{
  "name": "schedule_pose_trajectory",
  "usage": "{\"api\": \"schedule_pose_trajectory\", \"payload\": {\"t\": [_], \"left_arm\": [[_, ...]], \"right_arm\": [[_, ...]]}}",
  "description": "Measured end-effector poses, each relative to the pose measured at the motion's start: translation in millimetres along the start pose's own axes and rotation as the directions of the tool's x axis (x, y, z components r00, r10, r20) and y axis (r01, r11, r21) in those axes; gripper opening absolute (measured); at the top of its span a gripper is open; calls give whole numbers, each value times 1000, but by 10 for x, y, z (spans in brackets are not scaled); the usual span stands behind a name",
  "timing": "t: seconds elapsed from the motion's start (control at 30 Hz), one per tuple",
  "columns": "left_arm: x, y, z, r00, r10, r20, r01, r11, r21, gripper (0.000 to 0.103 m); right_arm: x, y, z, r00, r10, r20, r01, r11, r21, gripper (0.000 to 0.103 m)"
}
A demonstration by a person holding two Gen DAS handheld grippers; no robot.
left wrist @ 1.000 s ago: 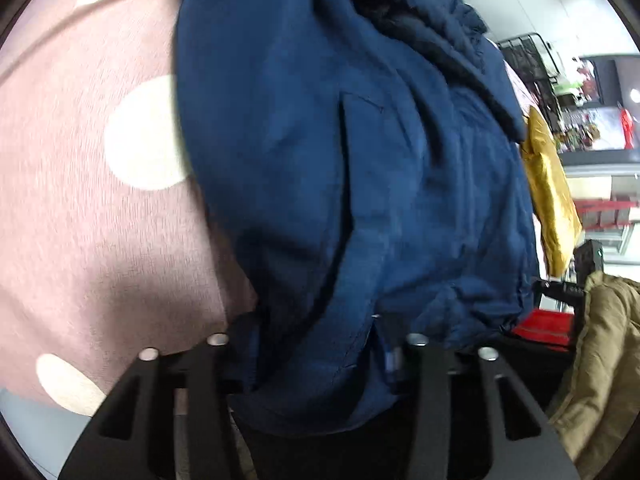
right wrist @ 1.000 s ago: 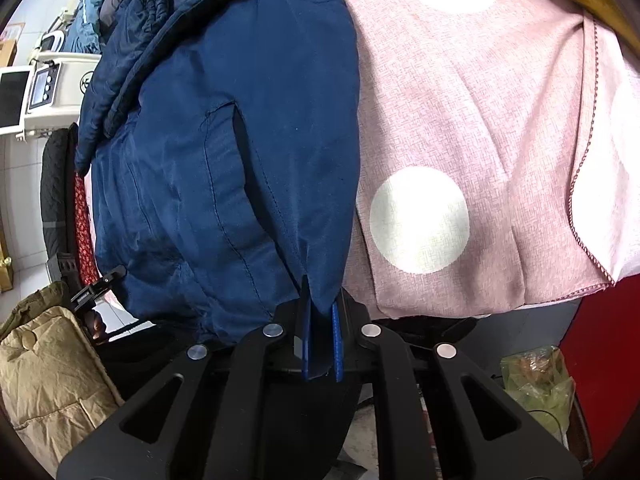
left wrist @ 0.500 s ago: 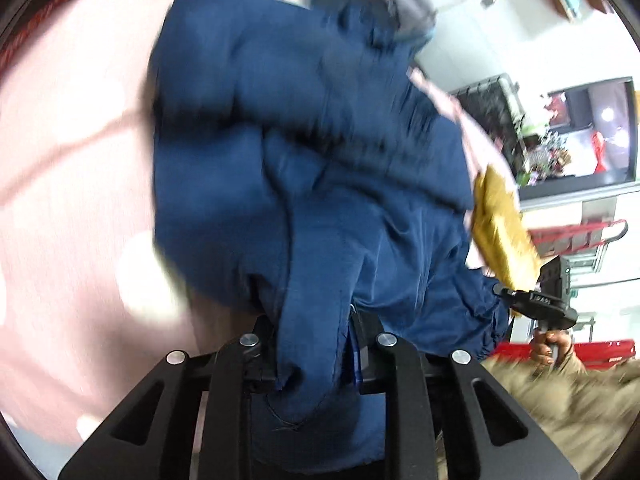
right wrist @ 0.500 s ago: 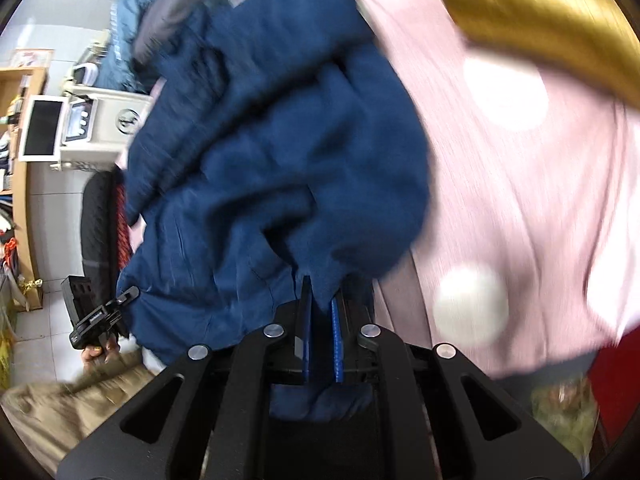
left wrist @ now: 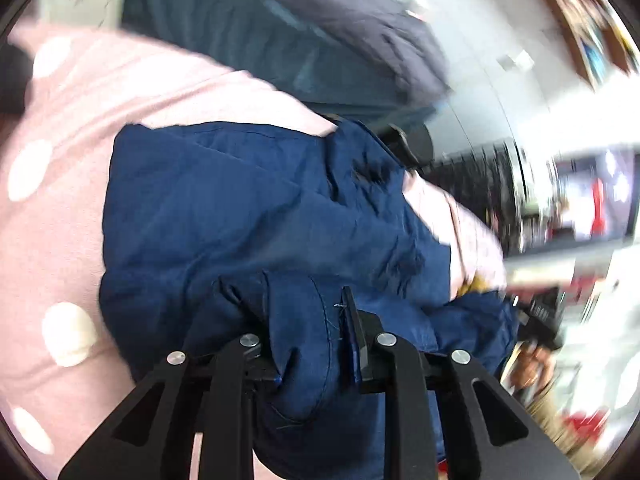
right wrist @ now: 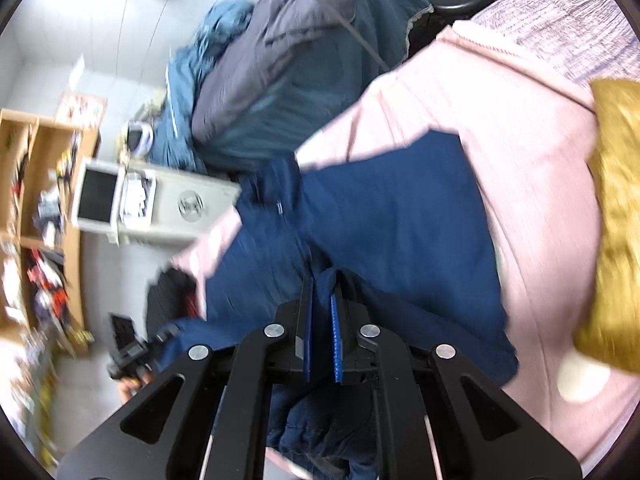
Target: Fold large clothes
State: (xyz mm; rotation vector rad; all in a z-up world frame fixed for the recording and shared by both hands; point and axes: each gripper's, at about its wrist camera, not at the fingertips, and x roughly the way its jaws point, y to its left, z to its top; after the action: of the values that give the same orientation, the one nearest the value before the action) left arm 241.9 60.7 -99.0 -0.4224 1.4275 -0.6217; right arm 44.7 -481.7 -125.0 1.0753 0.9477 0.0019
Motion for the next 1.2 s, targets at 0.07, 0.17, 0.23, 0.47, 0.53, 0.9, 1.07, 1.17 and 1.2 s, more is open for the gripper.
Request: {"api": "schedule_pose_trajectory", "payload": {"t": [0.07, 0.17, 0.23, 0.47, 0.53, 0.9, 1.07, 1.17, 1.2], "left_arm": [[92, 189, 107, 998, -66, -12, 63, 987, -147, 27], [82, 376, 140, 985, -171, 4, 166, 947, -275, 46], [-75, 447, 116, 977, -209, 36, 210, 932, -294, 55], [-1026, 641, 210, 960, -50, 276, 120, 962, -244, 90], [-1094, 634, 176, 962, 25, 273, 37, 975, -217, 90], [-659, 361, -300, 938, 248, 241, -249, 968, -28, 92], [-517, 227, -313, 931, 268, 248, -279, 960, 8, 93], [-488, 150, -337, 920, 289, 264, -315, 947, 61, 95], [-481, 133, -344, 918, 293, 266, -322, 944, 72, 96]], "right_arm": [[100, -56, 162, 1000, 6, 18, -7, 998, 62, 8], [265, -348, 306, 1000, -5, 5, 4, 983, 183, 8], [389, -578, 314, 1000, -1, -13, 5, 962, 271, 8], [681, -712, 476, 997, -52, -58, 67, 952, 300, 9], [748, -724, 556, 996, -60, -69, 79, 941, 328, 14], [161, -456, 665, 996, -68, 57, 53, 971, 232, 70], [-96, -61, 350, 949, -293, 116, 302, 950, -79, 77], [-69, -43, 76, 922, -367, 124, 385, 900, -205, 77], [-27, -35, 3, 917, -379, 124, 398, 886, -236, 77]]}}
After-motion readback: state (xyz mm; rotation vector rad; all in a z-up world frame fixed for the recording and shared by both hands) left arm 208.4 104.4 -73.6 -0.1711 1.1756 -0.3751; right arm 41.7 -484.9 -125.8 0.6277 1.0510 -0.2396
